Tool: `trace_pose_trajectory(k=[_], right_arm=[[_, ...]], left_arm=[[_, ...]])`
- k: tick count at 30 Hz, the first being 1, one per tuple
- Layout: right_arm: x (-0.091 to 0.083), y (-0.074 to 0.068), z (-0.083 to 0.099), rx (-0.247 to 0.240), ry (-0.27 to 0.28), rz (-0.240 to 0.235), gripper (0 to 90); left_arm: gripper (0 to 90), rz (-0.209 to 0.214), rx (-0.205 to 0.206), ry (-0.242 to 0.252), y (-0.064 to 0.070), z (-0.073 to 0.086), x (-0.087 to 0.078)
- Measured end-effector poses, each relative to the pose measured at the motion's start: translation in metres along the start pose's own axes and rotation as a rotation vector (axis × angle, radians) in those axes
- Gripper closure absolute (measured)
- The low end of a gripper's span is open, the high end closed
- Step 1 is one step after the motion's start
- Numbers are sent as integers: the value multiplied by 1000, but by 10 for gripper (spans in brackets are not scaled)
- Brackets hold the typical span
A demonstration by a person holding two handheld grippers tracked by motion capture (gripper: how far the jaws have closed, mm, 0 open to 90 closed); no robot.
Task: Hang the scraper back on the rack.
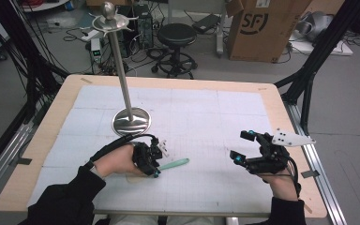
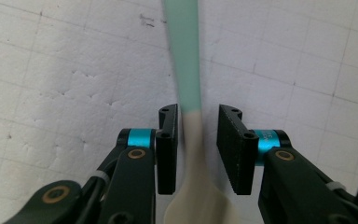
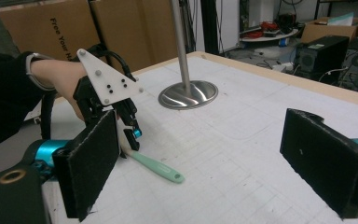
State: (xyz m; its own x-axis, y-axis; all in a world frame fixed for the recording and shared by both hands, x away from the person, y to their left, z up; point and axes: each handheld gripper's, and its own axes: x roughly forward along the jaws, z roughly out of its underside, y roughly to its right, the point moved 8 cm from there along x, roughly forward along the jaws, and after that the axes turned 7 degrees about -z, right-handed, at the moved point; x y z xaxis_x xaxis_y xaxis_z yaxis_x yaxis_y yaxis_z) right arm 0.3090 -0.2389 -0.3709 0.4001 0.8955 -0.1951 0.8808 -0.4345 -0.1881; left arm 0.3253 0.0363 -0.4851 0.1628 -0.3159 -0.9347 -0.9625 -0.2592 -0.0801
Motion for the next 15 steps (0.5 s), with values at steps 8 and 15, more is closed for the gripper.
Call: trace_pose_trajectory(k=[8, 15], right_arm=[[-3, 0, 0, 0, 4, 6, 110], [-5, 1, 3, 6, -1, 9, 110]], left_arm=[[744, -40, -21, -111, 3, -4, 1], [797, -50, -29, -149, 3, -3, 1]])
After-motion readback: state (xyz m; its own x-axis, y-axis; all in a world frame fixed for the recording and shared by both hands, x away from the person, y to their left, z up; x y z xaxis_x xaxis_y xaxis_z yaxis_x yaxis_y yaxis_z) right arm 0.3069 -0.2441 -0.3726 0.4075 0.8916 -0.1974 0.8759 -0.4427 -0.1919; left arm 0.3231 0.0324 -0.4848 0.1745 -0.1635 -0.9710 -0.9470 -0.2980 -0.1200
